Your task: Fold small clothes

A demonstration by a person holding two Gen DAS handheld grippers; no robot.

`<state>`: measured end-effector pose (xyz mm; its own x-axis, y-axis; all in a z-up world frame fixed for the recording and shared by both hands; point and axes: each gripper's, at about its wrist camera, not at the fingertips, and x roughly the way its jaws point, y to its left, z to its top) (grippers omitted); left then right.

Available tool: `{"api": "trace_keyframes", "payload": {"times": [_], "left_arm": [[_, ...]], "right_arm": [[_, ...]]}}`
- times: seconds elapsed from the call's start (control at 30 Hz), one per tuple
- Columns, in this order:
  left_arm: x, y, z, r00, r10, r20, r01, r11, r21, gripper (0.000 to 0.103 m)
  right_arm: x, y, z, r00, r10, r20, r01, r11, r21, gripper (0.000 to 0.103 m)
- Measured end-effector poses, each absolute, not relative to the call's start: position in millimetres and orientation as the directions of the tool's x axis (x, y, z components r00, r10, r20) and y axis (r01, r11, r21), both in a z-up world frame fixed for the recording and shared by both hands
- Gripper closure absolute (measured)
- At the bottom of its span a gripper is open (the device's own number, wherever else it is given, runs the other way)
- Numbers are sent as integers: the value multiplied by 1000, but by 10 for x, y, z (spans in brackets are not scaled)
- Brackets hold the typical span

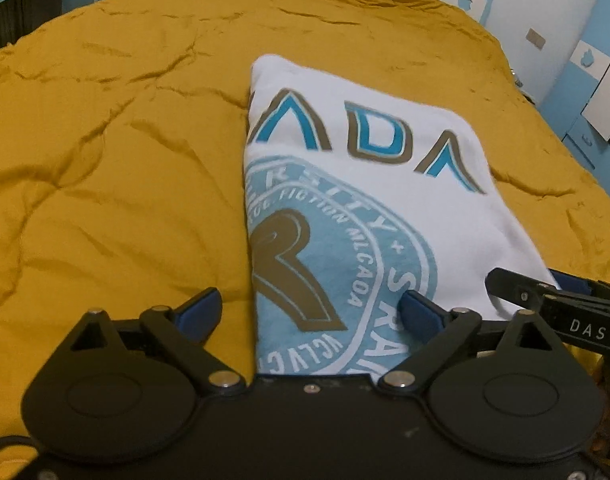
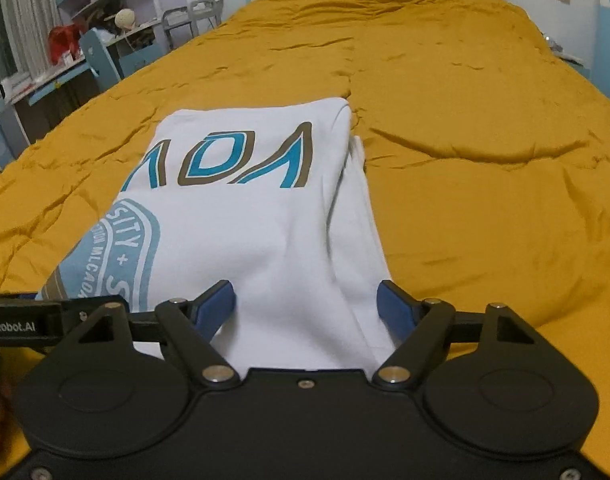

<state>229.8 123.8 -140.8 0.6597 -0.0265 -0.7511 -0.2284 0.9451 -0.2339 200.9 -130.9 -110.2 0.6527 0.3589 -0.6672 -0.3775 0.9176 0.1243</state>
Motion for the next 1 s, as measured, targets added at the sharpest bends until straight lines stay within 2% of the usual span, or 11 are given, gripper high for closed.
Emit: {"api": "trace_keyframes", "payload": {"times": [0.17, 0.23, 0.5, 0.6, 0.73, 0.77, 0.8, 0.83, 0.87, 1.0], "left_arm": [[2172, 1250, -1052, 730, -62, -680, -215, 925, -314, 5], [2131, 1201, -979, 743, -63, -666, -194, 933, -304, 5], [2140, 1042, -1381, 638, -39, -769, -193, 959, -208, 5], [2076, 1068, -1439, 657, -47, -752, -196, 953, -231, 5], [1944, 1116, -1364, 687, -78, -722, -196, 938, -288, 6], [1905, 1138, -1345, 697, -88, -711, -192, 933, -303, 8], [1863, 1145, -1329, 705, -99, -703, -181, 932, -314, 16], [1843, 1153, -1330, 702, -112, -703, -170, 933, -318, 31], [1834, 1159, -1347, 693, -114, -712, -167, 935, -313, 33], [1745, 1154, -1331, 693, -115, -712, -151, 942, -299, 36]], "right_arm": [[1795, -1367, -807, 696, 426, -578, -407, 897, 172, 24], [1714, -1349, -736, 706, 435, -559, -425, 891, 157, 24], [1655, -1273, -1025, 649, 375, -661, -425, 900, 93, 24], [1649, -1367, -1083, 645, 369, -669, -404, 908, 112, 24], [1602, -1590, -986, 677, 392, -623, -350, 916, 196, 24], [1597, -1635, -985, 678, 390, -623, -342, 918, 203, 24], [1601, -1669, -1002, 676, 390, -626, -337, 918, 209, 24], [1612, -1692, -1030, 670, 392, -630, -336, 917, 214, 30], [1628, -1703, -1061, 657, 395, -643, -339, 916, 216, 43], [1635, -1716, -1117, 660, 389, -643, -338, 918, 209, 44]]}}
